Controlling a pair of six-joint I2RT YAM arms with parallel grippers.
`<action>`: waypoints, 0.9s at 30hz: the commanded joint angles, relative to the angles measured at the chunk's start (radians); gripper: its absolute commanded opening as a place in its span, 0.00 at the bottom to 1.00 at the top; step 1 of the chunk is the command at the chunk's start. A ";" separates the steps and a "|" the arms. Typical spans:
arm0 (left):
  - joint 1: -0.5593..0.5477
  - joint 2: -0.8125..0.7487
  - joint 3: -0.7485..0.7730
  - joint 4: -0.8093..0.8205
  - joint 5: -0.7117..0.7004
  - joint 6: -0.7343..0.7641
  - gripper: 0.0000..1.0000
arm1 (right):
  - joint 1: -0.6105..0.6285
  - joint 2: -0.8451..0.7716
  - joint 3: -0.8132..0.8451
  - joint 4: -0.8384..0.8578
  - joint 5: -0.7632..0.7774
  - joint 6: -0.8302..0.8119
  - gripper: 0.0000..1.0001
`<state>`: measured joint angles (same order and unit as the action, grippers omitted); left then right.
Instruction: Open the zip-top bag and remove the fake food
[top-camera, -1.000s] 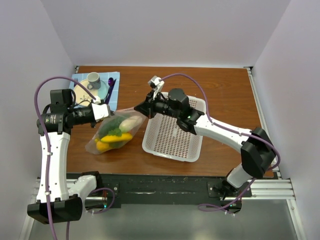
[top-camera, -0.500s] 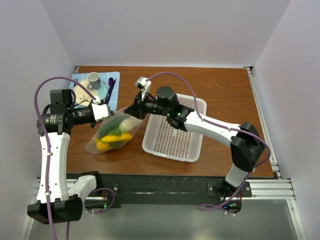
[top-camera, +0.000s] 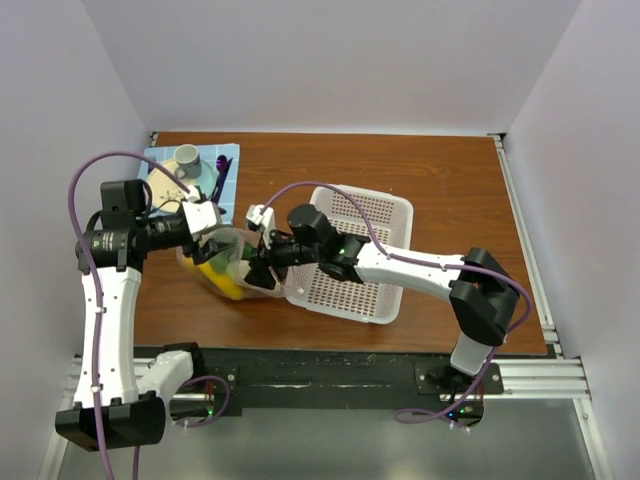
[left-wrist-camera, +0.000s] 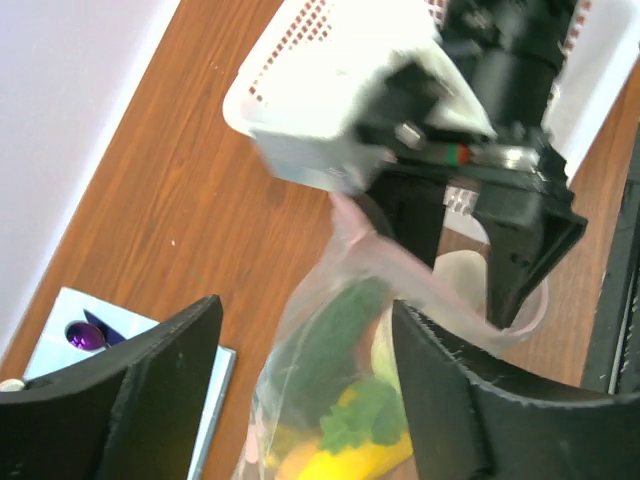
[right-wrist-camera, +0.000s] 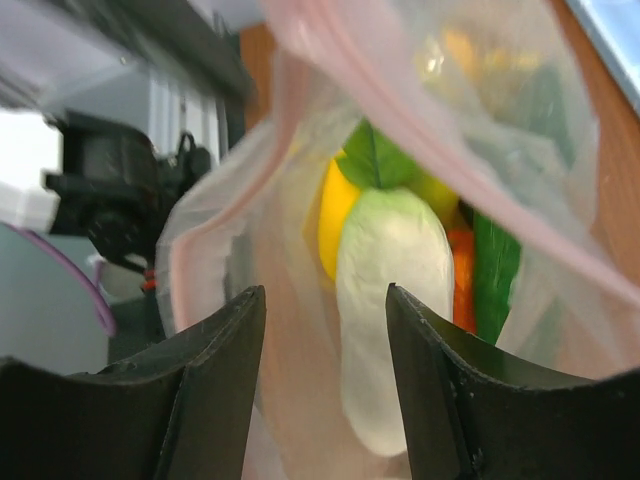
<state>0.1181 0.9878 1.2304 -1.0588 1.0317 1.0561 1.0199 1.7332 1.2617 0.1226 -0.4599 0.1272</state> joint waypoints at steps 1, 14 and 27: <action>0.015 0.031 0.093 0.056 -0.025 -0.171 0.77 | 0.008 -0.049 -0.056 -0.003 0.039 -0.046 0.57; 0.210 0.144 -0.055 0.330 -0.265 -0.260 0.90 | 0.085 -0.038 -0.157 0.075 0.185 -0.074 0.58; 0.330 0.382 -0.169 0.199 -0.136 -0.021 0.80 | 0.250 0.052 -0.110 -0.017 0.405 -0.190 0.58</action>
<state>0.4477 1.3781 1.0912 -0.7872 0.8104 0.9100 1.2392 1.7622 1.1496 0.1684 -0.1478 -0.0113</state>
